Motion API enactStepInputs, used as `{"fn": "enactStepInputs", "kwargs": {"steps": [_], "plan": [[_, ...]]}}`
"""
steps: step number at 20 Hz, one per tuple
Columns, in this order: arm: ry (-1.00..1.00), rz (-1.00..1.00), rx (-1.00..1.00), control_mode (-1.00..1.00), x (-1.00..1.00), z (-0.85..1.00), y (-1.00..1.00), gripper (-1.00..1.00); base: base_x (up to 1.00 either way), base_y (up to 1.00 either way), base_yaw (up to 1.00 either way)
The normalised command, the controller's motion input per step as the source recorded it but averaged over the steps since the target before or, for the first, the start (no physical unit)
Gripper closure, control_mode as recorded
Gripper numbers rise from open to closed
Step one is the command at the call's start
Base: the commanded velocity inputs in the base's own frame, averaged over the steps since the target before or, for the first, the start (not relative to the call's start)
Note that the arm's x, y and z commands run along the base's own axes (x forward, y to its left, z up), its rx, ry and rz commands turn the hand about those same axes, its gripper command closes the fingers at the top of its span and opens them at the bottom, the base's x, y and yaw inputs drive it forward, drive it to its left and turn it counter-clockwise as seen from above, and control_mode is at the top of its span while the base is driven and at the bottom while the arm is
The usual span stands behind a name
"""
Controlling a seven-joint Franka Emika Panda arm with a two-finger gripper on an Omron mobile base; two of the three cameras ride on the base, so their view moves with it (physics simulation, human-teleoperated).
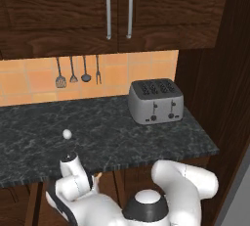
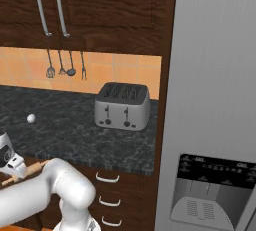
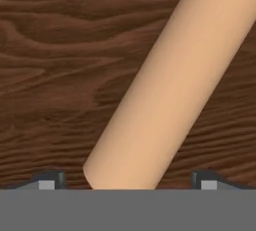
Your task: Pick the rolling pin from the drawer and place it on the counter.
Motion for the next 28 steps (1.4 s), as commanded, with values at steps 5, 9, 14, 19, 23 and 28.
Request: {"fn": "enactStepInputs", "kwargs": {"steps": [5,9,14,19,23,28], "plan": [[-0.07,0.01,-0.02,-1.00,0.00,-0.63,0.02,1.00,0.00,0.00,0.00],[-0.07,0.01,-0.01,-1.00,-0.29,-0.18,0.08,1.00,0.00,0.00,0.00],[0.00,0.01,0.00,-1.00,-0.60,0.35,0.24,1.00,0.00,0.00,0.00],[0.00,0.06,-0.03,-1.00,-0.68,0.99,0.37,1.00,0.00,0.00,0.00],[-0.01,0.01,-0.01,-1.00,-0.44,1.00,0.12,1.00,0.00,0.00,0.00],[-0.03,-0.03,0.00,-1.00,-0.09,1.00,-0.04,1.00,0.00,0.00,0.00]]}}
